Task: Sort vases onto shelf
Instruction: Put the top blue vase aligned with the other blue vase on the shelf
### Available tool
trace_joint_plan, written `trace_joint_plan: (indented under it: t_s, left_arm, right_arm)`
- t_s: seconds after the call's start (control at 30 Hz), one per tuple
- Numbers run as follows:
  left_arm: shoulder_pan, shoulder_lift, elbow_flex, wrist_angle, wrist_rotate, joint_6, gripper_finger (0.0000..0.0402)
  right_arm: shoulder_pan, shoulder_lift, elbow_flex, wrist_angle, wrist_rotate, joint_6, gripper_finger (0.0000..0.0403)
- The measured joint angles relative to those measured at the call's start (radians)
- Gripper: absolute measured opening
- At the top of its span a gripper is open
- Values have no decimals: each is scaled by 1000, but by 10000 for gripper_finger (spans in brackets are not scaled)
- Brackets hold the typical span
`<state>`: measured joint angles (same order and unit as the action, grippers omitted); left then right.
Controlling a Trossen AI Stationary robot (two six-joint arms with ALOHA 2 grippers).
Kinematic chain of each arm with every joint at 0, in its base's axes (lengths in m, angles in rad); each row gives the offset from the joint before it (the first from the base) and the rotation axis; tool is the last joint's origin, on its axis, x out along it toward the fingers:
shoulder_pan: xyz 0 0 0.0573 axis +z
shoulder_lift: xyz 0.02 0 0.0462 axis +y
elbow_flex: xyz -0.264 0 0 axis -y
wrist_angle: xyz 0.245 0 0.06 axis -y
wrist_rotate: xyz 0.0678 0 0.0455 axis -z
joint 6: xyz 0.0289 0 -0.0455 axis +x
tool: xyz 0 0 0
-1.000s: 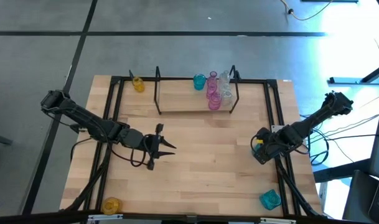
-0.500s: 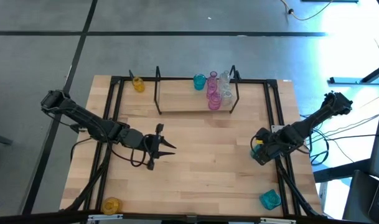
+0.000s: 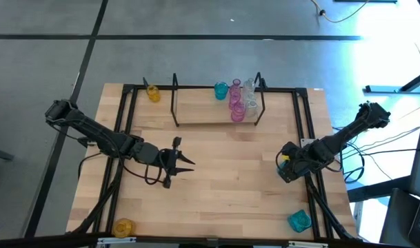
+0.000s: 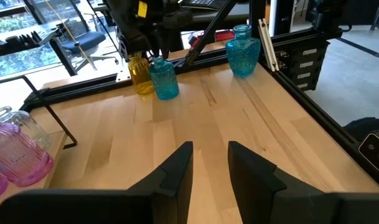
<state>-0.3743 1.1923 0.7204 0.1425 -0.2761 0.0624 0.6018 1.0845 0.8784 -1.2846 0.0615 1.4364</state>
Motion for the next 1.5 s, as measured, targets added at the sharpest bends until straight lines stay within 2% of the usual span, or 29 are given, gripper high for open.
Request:
trace_joint_plan:
  t_s: [0.23, 0.5, 0.63, 0.83, 0.97, 1.33, 1.5]
  left_arm:
    - [0, 0, 0, 0, 0, 0, 94]
    - [0, 0, 0, 0, 0, 0, 94]
    - [0, 0, 0, 0, 0, 0, 94]
    - [0, 0, 0, 0, 0, 0, 94]
    - [0, 0, 0, 0, 0, 1, 94]
    - [1, 0, 0, 0, 0, 1, 94]
    - [1, 0, 0, 0, 0, 1, 94]
  right_arm:
    - [0, -1, -80, 47, -36, -3, 122]
    - [0, -2, -87, 55, -47, -32, 119]
    - [0, -2, -87, 54, -48, -64, 89]
    - [0, -2, -87, 63, -33, -91, 12]
    - [0, -1, -87, 80, -24, -110, 17]
    - [0, 5, -5, 214, 157, -267, 8]
    - [-29, 59, 48, 251, 186, -357, 4]
